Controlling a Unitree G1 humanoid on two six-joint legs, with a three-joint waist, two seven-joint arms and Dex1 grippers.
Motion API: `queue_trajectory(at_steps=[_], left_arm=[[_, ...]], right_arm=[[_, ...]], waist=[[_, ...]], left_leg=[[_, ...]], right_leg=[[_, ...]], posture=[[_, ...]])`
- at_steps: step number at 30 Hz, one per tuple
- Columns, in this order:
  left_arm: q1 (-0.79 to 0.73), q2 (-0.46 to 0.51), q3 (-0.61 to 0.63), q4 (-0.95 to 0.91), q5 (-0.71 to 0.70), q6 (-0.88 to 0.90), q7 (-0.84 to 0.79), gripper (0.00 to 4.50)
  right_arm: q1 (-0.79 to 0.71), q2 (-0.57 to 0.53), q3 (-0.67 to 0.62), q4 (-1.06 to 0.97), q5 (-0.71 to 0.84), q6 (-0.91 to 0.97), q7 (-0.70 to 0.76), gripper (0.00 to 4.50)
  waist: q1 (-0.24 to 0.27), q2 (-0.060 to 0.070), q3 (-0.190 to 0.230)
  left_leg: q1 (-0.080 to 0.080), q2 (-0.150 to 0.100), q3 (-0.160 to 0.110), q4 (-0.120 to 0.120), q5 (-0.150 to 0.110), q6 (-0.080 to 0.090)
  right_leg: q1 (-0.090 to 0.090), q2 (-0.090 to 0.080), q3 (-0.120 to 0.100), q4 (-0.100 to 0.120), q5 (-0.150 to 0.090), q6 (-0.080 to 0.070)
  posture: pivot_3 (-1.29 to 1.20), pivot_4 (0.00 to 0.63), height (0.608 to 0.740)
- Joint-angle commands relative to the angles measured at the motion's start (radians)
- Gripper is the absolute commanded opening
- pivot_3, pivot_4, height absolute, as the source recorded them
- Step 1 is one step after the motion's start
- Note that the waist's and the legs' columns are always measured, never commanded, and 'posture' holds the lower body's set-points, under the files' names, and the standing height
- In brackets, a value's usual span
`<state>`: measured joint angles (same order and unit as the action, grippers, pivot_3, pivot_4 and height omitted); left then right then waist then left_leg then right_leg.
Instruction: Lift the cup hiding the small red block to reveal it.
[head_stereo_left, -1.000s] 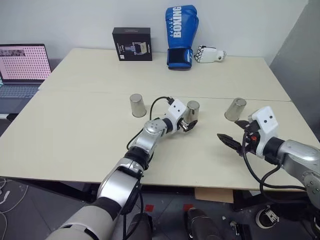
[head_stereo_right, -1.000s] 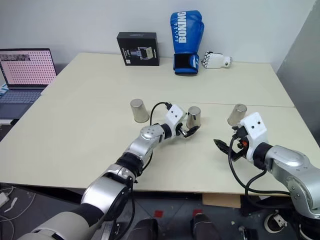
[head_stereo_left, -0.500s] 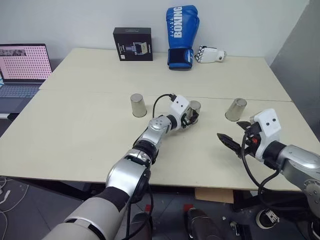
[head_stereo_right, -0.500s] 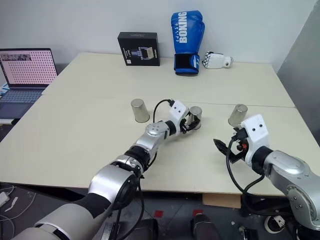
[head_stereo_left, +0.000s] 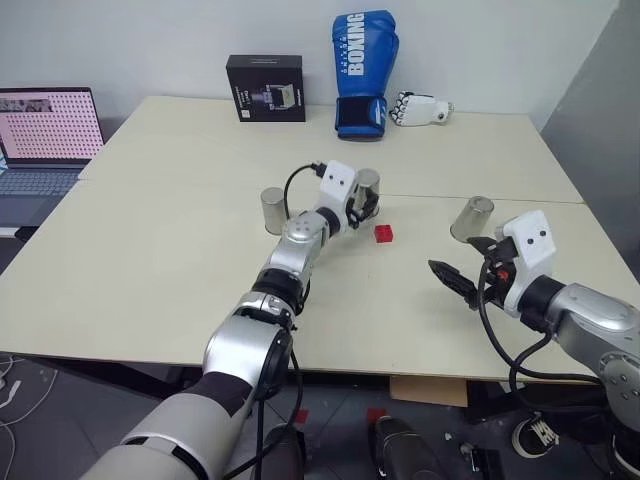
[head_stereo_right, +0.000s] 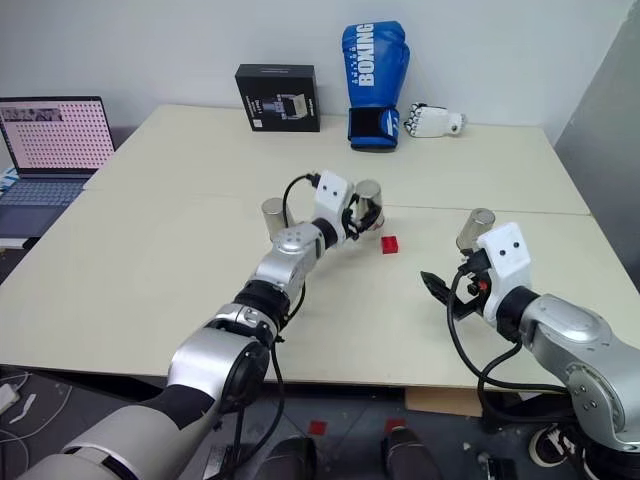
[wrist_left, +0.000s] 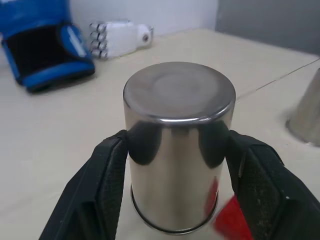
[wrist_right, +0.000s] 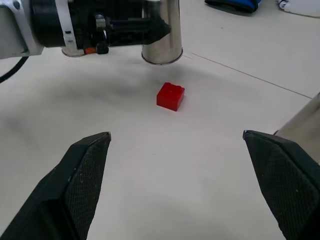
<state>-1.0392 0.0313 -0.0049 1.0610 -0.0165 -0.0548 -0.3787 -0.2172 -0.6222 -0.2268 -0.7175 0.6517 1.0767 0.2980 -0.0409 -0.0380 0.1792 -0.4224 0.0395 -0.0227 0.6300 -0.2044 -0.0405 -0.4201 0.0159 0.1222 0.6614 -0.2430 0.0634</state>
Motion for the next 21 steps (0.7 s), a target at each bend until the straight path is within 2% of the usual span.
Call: queue_trajectory(at_steps=[1,2,8,9,12,15,18,21], left_arm=[[0.007,-0.026,-0.005,-0.028,0.013,0.042,0.059,2.69],[0.013,-0.028,-0.005,-0.020,0.016,0.046,0.078,3.04],[0.028,-0.024,0.024,-0.047,-0.011,0.072,0.098,4.35],[0.029,-0.021,0.027,-0.061,-0.013,0.081,0.095,4.44],[0.047,0.001,0.026,-0.199,-0.022,0.155,0.078,4.44],[0.105,0.039,0.017,-0.472,-0.042,0.333,0.055,4.44],[0.187,0.115,-0.012,-0.807,-0.070,0.587,0.000,4.44],[0.255,0.241,-0.014,-1.106,-0.159,0.872,-0.094,4.44]], right_arm=[[-0.018,-0.003,-0.008,-0.007,-0.002,-0.023,0.003,4.50],[-0.018,-0.007,-0.008,-0.003,-0.006,-0.028,0.007,4.50],[-0.021,-0.013,-0.009,0.013,-0.009,-0.041,0.017,4.50],[-0.021,-0.013,-0.008,0.015,-0.009,-0.043,0.017,4.50],[-0.025,-0.010,0.001,0.021,-0.008,-0.050,0.020,4.50],[-0.029,-0.003,0.013,0.029,-0.009,-0.058,0.026,4.50],[-0.033,0.004,0.029,0.041,-0.013,-0.068,0.030,4.50],[-0.042,0.007,0.048,0.060,-0.016,-0.080,0.041,4.50]], waist=[[0.001,0.000,0.000],[0.002,0.000,0.000],[-0.001,0.000,0.000],[-0.001,0.000,0.000],[-0.001,0.000,0.000],[-0.006,0.000,0.000],[-0.014,0.000,0.000],[-0.019,0.001,-0.001]], left_leg=[[0.000,0.000,0.000,0.000,0.000,0.000],[0.000,0.000,0.000,0.000,0.000,0.000],[0.001,0.000,0.000,0.000,0.000,0.000],[0.001,0.000,0.000,0.000,0.000,0.000],[0.001,0.000,0.000,0.000,0.000,0.000],[0.000,0.000,0.000,0.000,0.000,0.000],[0.001,0.001,0.000,0.000,0.000,0.000],[0.001,0.001,0.000,0.000,0.000,0.000]], right_leg=[[0.000,0.000,0.000,0.000,0.000,0.000],[0.000,0.000,0.000,0.000,0.000,0.000],[0.000,0.000,0.000,0.001,0.000,0.000],[0.000,0.000,0.000,0.001,0.000,0.000],[0.000,0.000,0.000,0.001,0.000,0.000],[0.000,0.000,0.000,0.001,0.000,0.000],[0.000,0.000,0.000,0.001,0.000,0.000],[0.000,0.000,0.000,0.001,0.000,0.000]], posture=[[0.00,0.150,0.740],[0.00,0.150,0.740],[0.00,0.150,0.740],[0.00,0.150,0.740],[0.00,0.150,0.740],[0.00,0.150,0.740],[0.00,0.150,0.740],[0.00,0.150,0.740]])
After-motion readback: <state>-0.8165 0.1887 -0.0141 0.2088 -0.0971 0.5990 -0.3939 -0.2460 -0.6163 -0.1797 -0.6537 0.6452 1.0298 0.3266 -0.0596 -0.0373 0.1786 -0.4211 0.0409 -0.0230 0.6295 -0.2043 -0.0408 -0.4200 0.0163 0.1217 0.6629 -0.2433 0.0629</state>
